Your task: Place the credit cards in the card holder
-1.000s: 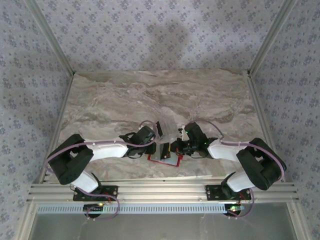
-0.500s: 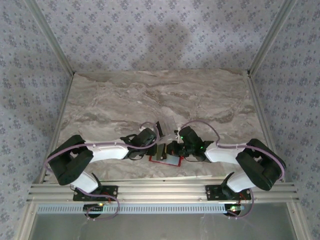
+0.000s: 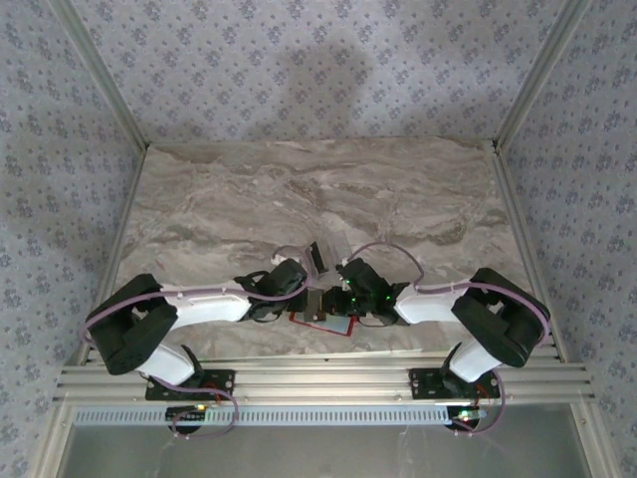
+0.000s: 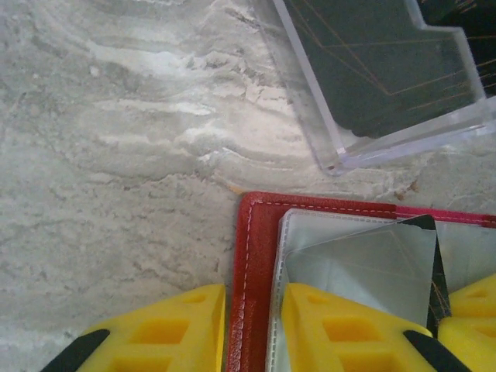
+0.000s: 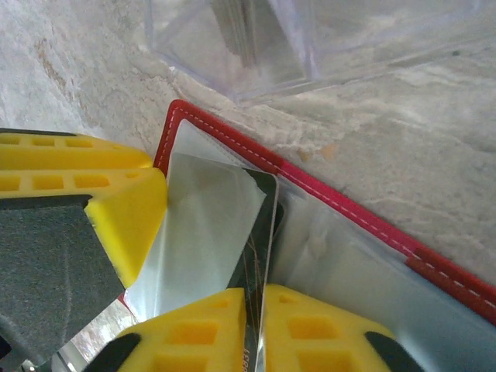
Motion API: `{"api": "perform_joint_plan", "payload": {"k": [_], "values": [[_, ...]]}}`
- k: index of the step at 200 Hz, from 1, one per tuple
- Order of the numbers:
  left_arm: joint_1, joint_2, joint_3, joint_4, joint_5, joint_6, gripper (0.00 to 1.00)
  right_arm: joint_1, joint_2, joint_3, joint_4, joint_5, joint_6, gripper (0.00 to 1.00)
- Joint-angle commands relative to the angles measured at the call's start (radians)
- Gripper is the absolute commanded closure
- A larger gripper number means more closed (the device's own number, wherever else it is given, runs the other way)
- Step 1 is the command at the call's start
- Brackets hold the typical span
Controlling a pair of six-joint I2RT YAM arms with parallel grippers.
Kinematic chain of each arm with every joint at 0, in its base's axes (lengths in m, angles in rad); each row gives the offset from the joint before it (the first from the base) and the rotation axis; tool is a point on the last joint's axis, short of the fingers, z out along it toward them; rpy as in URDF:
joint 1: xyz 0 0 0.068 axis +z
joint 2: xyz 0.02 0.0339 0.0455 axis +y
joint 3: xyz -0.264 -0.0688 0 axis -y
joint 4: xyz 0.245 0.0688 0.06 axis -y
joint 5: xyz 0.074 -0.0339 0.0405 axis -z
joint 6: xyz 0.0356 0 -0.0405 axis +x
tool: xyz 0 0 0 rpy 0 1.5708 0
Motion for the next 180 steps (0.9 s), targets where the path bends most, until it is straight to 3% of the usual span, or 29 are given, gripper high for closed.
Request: {"api": "perform_joint_plan", "payload": {"k": [1,43,95,180], "values": [[-0.026,-0.023,-0.020,-0.058,0.064,-0.010,0.70,0.015,-0.008,0.061,-0.115,0.061,-0.054,0.78],[-0.002,-0.086,-0.025,-0.066,0.111,0.002,0.66,0.029,-0.018,0.106,-0.239,0.073,-0.102,0.67],[0.025,-0.130,-0.045,-0.078,0.132,0.010,0.65,0.050,-0.021,0.136,-0.296,0.093,-0.117,0.64],[0.026,-0.083,-0.065,-0.035,0.160,0.020,0.82,0.087,-0.054,0.124,-0.306,0.087,-0.099,0.58]]}}
